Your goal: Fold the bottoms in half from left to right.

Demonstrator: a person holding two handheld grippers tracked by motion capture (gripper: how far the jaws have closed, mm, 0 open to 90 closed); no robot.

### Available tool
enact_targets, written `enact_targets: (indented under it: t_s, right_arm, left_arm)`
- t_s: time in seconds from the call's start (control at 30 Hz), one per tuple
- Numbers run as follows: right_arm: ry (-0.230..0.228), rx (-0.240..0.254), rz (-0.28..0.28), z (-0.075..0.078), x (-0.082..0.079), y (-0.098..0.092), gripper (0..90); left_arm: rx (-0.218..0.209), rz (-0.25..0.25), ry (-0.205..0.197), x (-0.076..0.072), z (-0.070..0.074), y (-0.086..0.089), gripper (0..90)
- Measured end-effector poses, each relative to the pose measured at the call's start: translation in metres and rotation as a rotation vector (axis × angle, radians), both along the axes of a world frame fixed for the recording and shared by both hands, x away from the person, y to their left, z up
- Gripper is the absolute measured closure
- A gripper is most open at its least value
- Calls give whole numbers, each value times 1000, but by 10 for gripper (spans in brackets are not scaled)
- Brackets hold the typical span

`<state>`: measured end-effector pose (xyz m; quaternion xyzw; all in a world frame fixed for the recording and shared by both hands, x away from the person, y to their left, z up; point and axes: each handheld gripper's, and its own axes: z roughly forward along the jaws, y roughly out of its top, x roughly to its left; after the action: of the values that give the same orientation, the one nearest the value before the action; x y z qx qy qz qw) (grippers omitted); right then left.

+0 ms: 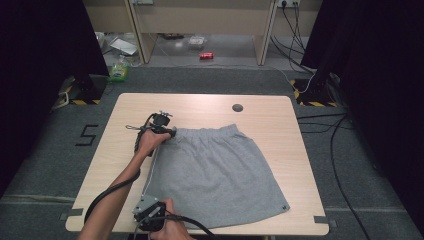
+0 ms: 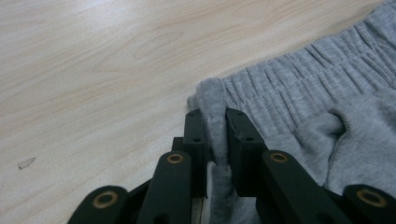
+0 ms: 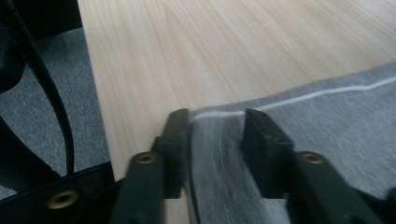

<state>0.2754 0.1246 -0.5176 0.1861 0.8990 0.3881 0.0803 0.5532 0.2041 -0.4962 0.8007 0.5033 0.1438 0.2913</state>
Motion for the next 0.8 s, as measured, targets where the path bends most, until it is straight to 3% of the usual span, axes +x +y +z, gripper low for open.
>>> enact_targets:
  t_s: [0.07, 0.17, 0.3, 0.4, 0.53, 0.6, 0.8]
  right_arm:
    - [12, 9, -8, 0, 4, -5, 759]
    - [6, 23, -6, -1, 7, -8, 809]
    - [61, 58, -20, -1, 11, -13, 833]
    - [85, 89, -24, 2, 14, -20, 836]
    - [88, 141, -44, 14, 17, -35, 838]
    - [68, 170, -47, 22, 19, -45, 839]
    - [47, 277, -119, 50, 20, -92, 840]
  left_arm:
    - [4, -1, -1, 0, 0, 0, 790]
    - [10, -2, 2, 0, 1, -1, 792]
    - [-53, 24, 42, 4, 2, 3, 804]
    - [-62, 22, 37, 4, 6, 2, 809]
    - [-81, 18, 18, 4, 24, 0, 811]
    - [-94, 14, 13, 3, 35, -4, 811]
    - [-93, -19, -18, 2, 71, -30, 811]
